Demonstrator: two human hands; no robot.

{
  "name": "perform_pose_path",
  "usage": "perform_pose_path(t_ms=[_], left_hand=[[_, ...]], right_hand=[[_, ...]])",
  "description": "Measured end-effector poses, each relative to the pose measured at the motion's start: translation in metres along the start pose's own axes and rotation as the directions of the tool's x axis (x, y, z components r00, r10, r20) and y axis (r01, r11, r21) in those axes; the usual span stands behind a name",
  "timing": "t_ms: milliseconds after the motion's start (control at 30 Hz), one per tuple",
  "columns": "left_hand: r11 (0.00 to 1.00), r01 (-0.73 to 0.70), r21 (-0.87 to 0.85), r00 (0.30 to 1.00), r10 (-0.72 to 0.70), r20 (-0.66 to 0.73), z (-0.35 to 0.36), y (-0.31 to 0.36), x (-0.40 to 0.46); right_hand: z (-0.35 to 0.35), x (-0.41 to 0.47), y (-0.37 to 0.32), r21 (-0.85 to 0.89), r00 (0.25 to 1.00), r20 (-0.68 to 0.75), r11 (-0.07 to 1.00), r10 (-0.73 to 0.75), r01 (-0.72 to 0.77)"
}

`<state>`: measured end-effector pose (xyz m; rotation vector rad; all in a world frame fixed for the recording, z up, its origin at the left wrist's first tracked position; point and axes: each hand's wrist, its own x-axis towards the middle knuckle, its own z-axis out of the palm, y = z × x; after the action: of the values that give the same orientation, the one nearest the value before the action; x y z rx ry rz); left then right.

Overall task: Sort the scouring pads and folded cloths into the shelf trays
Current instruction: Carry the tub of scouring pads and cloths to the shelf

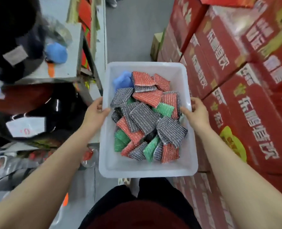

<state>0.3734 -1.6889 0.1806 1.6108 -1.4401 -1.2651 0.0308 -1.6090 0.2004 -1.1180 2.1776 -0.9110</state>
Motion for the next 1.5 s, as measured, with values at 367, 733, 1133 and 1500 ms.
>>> perform_pose_path(t_ms=[367, 733, 1133, 1500], left_hand=[[0.998, 0.050, 0.035, 0.986, -0.043, -0.163, 0.060, 0.092, 0.258], [1.000, -0.006, -0.006, 0.943, 0.004, -0.332, 0.037, 0.177, 0.501], [0.995, -0.095, -0.035, 0.881, 0.068, -0.468, -0.059, 0.306, 0.786], [0.982, -0.115, -0.150, 0.713, -0.024, -0.701, -0.121, 0.357, 1.008]], right_hand=[[0.024, 0.323, -0.099, -0.004, 0.988, 0.105, 0.993, -0.113, 0.114], [0.102, 0.597, -0.258, -0.089, 0.971, 0.122, 0.973, -0.203, 0.215], [0.195, 0.874, -0.475, 0.008, 0.907, 0.179, 0.922, -0.381, 0.386], [0.316, 1.096, -0.684, 0.022, 0.765, 0.296, 0.804, -0.572, 0.594]])
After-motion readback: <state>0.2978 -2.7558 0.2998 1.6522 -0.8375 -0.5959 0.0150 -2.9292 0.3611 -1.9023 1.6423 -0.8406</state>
